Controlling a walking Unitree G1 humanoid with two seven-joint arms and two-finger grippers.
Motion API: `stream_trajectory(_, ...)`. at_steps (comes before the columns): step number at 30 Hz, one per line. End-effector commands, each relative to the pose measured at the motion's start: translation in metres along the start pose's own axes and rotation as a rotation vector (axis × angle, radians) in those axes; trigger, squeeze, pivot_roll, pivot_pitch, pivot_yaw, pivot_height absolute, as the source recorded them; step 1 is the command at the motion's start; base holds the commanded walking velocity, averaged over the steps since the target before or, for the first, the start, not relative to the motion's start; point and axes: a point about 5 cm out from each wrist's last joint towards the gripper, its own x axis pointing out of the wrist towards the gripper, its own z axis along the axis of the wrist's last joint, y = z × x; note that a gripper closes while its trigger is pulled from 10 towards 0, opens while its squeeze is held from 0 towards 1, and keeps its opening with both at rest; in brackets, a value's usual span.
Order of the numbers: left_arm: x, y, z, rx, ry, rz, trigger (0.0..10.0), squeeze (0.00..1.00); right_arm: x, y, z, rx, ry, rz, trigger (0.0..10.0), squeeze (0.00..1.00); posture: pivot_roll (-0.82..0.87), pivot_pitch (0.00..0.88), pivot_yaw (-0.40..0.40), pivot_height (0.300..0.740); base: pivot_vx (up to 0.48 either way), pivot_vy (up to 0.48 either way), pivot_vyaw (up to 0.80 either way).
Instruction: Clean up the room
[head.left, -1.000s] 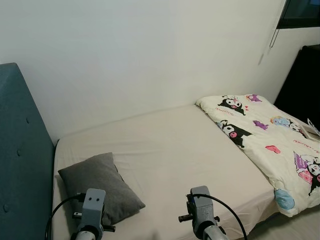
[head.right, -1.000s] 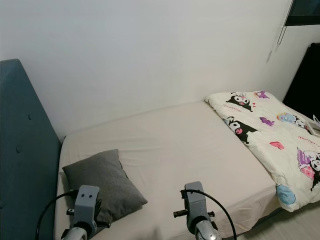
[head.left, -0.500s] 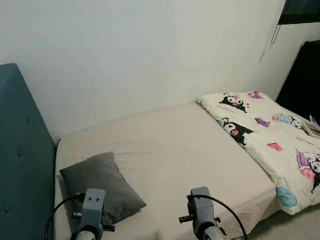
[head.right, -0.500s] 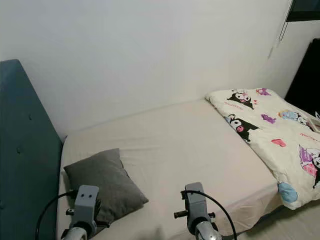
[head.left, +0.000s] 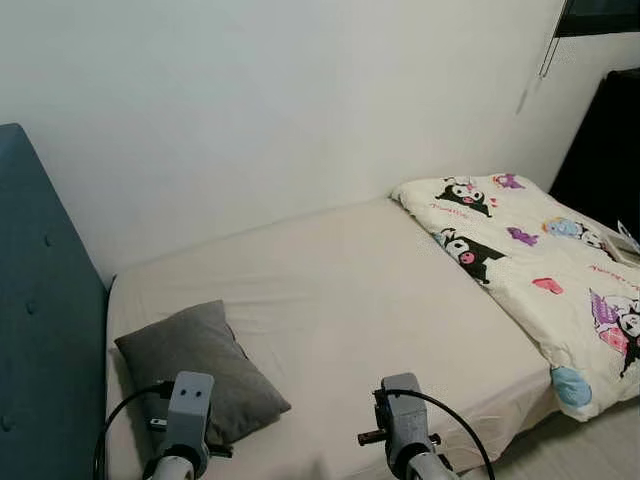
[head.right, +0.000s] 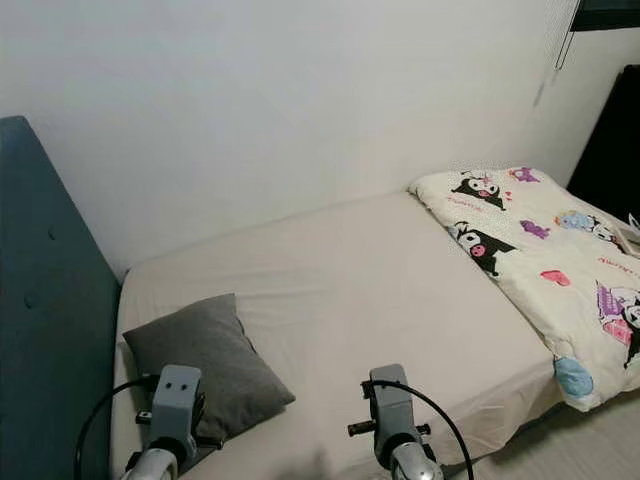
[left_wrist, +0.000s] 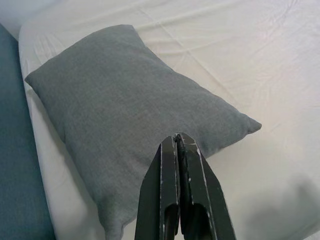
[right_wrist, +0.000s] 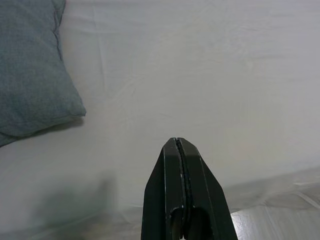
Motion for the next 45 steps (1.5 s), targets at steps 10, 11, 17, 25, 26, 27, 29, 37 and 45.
stream_trajectory(10,-0.0047,-0.0024,-0.0008,-0.026,-0.015,0.002,10.0,0.00,0.0014,0.0031,0.0048,-0.049,-0.026,0.027,10.0,0.00,-0.03,0.065,-0.052,0.740,0.000,-0.321,0.61)
stream_trajectory(11,-0.0050,-0.0023,-0.0012,-0.034,-0.013,0.005,10.0,0.00,0.0015,0.0031,0.0050,-0.049,-0.027,0.027,10.0,0.00,-0.03,0.065,-0.052,0.740,0.000,-0.469,0.80)
stream_trajectory(17,-0.0056,-0.0001,-0.0022,-0.049,-0.003,0.020,10.0,0.00,0.0018,0.0039,0.0062,-0.053,-0.034,0.033,10.0,0.00,-0.03,0.067,-0.054,0.740,0.000,-0.229,0.72)
stream_trajectory(25,-0.0062,0.0051,-0.0014,-0.057,-0.005,0.037,10.0,0.00,0.0014,0.0074,0.0048,-0.017,-0.030,0.053,10.0,0.00,-0.02,0.073,-0.056,0.740,0.000,0.000,0.00)
stream_trajectory(26,-0.0062,0.0051,-0.0014,-0.057,-0.005,0.037,10.0,0.00,0.0014,0.0074,0.0048,-0.017,-0.030,0.053,10.0,0.00,-0.02,0.073,-0.056,0.740,0.000,0.000,0.00)
stream_trajectory(27,-0.0063,0.0054,-0.0013,-0.059,-0.006,0.038,10.0,0.00,0.0014,0.0075,0.0048,-0.017,-0.030,0.054,10.0,0.00,-0.02,0.074,-0.056,0.740,0.000,0.000,0.00)
stream_trajectory(29,-0.0063,0.0059,-0.0013,-0.060,-0.005,0.041,10.0,0.00,0.0015,0.0075,0.0048,-0.020,-0.029,0.054,10.0,0.00,-0.02,0.075,-0.057,0.740,0.000,0.000,0.00)
stream_trajectory(37,-0.0064,0.0049,0.0002,-0.034,-0.012,0.028,10.0,0.00,0.0021,0.0082,0.0048,-0.046,-0.021,0.064,10.0,0.00,-0.02,0.075,-0.056,0.740,0.000,-0.058,0.07)
stream_trajectory(45,-0.0072,0.0041,-0.0005,-0.075,-0.002,0.043,10.0,0.00,0.0024,0.0103,0.0070,-0.005,-0.039,0.074,10.0,0.00,-0.02,0.077,-0.057,0.740,0.000,-0.296,0.52)
